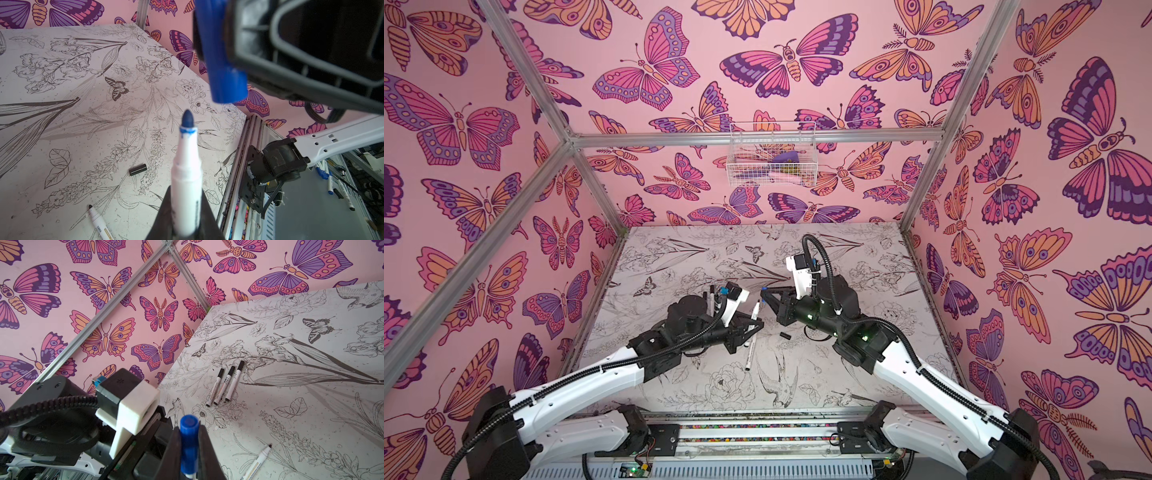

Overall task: Insert the pens into the pen caps
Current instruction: 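Lift the blue cap with the right gripper onto the blue marker tip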

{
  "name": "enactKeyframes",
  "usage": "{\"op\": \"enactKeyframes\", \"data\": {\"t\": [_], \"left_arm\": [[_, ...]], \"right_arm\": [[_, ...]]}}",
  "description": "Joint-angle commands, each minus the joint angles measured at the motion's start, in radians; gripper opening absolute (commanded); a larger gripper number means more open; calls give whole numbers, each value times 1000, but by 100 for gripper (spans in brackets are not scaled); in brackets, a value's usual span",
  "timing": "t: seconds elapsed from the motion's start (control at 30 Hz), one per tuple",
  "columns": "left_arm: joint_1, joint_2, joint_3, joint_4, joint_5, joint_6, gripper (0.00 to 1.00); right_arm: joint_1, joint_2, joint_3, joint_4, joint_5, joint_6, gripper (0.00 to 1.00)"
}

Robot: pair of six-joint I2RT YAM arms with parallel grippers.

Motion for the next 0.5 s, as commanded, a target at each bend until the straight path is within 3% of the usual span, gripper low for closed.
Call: {"op": "enactKeyframes", "data": {"t": [0.0,0.47], "left_arm": [[-8,6,0,26,18,20,0],[-12,-8,-10,27,4,17,0]], "right_arm": [[-5,13,1,42,1,15,0],[-6,48,4,75,-41,30,0]]}}
